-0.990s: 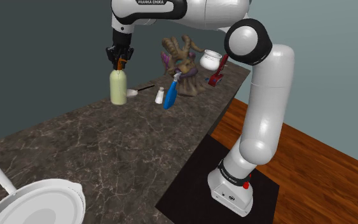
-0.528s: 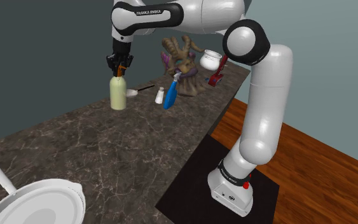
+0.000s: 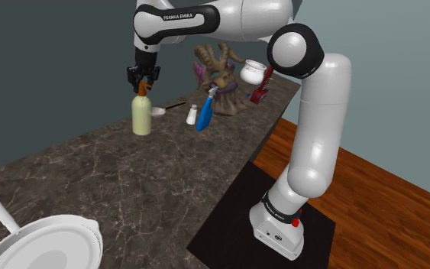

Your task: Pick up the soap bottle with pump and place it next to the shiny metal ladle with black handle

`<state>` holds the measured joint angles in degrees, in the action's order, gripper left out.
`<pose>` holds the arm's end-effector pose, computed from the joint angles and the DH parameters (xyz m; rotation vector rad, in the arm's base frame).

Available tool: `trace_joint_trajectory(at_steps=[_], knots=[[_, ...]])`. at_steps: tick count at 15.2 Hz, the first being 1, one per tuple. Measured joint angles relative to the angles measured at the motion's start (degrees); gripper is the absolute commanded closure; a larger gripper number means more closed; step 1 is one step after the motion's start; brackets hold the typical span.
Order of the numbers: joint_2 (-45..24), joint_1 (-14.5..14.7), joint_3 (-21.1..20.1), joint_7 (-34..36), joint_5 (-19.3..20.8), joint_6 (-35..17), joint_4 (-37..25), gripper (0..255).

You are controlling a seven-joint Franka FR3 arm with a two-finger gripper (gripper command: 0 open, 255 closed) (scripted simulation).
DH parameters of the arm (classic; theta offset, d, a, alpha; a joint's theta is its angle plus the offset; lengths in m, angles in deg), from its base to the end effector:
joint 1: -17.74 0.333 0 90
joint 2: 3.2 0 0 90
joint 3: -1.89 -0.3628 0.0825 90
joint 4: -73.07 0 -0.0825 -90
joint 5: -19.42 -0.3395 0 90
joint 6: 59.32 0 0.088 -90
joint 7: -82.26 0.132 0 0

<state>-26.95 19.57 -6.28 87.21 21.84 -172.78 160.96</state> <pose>0.6524 0.0962 0.4563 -3.1154 -0.1423 -0.0521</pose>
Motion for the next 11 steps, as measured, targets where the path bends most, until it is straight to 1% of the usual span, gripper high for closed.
trace_joint_trajectory(at_steps=[5,10,11], knots=[[0.01,0.00,0.00,0.00,0.00,-0.01,0.01,0],[1.28,-0.03,-0.09,-0.19,-0.22,5.75,-4.59,0],[1.34,-0.05,-0.09,-0.21,-0.24,6.19,-4.94,0]])
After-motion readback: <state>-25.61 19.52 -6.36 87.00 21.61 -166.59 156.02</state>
